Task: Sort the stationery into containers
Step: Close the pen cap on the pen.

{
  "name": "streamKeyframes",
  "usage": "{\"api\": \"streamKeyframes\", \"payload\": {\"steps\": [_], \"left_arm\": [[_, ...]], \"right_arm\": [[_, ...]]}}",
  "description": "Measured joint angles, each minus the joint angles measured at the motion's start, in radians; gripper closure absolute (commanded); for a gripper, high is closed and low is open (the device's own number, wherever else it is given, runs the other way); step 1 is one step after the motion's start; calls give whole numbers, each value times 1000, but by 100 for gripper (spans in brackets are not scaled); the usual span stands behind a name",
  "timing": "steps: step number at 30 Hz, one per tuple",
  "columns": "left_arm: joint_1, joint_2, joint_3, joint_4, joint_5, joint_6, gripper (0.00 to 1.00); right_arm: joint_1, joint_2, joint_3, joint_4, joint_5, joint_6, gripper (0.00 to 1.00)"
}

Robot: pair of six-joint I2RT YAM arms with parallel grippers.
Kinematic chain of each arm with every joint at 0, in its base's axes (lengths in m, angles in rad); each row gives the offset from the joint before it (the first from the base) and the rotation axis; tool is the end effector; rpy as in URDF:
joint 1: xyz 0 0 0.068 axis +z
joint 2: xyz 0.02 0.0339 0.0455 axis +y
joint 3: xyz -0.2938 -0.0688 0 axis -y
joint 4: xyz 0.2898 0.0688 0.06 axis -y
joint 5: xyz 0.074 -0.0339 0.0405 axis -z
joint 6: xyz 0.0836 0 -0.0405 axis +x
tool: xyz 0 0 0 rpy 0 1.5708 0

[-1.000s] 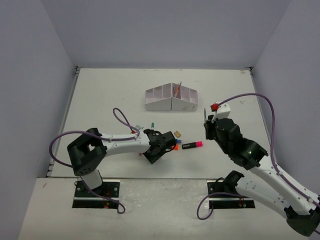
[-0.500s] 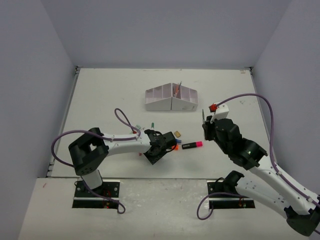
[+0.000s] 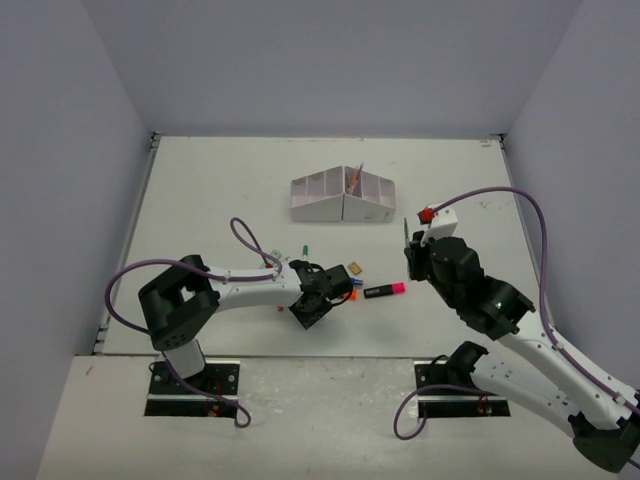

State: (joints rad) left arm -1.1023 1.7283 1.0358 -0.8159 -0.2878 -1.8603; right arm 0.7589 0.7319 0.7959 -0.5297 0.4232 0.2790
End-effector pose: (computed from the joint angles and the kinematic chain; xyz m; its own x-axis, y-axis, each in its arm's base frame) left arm 0.1734 -0.2900 0.1110 -0.6836 -0.6843 -0.2537 -0.6739 0.7253 -0.1406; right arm 0.1840 0.1272 0.3208 -0.4127 -0.0453 -0.9097 -0.2575 0.9638 0.0688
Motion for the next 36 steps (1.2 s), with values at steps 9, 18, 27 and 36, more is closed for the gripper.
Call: {"api": "streamKeyframes", "payload": {"steps": [9,18,27,36], "left_arm": [[0,1,0,10,7,19,66],[-1,6,2,20,12,30,73],[-1,27,26,24,11,51,78],[-1,62,71,26,-9,96,92]], "right_arm": [[0,0,0,0,-5,0,100],[0,-4,0,0,-22,-1,100],[0,-15,-2,0,-23,-3,100],[0,-21,-2,0,-24,-4,100]]}}
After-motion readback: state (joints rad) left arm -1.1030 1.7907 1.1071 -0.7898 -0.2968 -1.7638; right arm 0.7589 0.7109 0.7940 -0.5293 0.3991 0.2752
